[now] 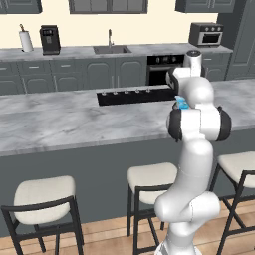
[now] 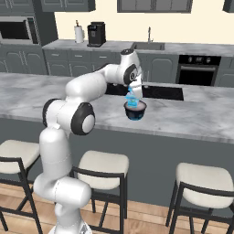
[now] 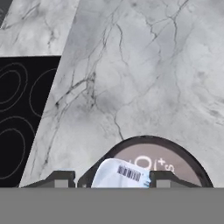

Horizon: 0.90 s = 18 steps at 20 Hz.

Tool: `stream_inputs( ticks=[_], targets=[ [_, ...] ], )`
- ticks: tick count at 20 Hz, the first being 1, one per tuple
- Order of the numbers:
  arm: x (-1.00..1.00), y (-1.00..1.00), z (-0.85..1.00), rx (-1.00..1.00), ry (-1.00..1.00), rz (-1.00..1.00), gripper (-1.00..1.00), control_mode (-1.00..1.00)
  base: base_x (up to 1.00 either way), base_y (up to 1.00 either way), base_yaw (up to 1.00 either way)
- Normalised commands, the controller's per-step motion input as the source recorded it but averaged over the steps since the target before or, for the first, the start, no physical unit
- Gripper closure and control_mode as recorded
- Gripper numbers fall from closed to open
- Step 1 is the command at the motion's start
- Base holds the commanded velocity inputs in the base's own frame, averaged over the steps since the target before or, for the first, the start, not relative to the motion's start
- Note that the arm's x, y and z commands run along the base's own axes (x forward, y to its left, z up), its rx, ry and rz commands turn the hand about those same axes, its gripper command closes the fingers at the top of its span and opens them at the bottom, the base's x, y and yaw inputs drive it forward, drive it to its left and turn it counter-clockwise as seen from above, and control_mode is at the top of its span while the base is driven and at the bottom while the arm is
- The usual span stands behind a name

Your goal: Stack the yogurt containers by placing the smaller containers on top of the larger containers.

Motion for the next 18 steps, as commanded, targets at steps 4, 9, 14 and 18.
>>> stream_inputs(
  ticks=[4,9,14,18],
  targets=[
    [0.11,0.0,0.17,0.01,0.0,-0.04,-1.0,-1.0,0.0,0.0,0.0],
    [0.09,-0.02,0.2,0.02,0.01,-0.03,-1.0,-1.0,0.0,0.0,0.0],
    [-0.13,-0.04,0.3,0.01,0.02,-0.01,-1.0,-1.0,0.0,0.0,0.0],
    [-0.89,0.0,0.17,-0.02,-0.04,0.08,-1.0,-1.0,0.0,0.0,0.0]
  ],
)
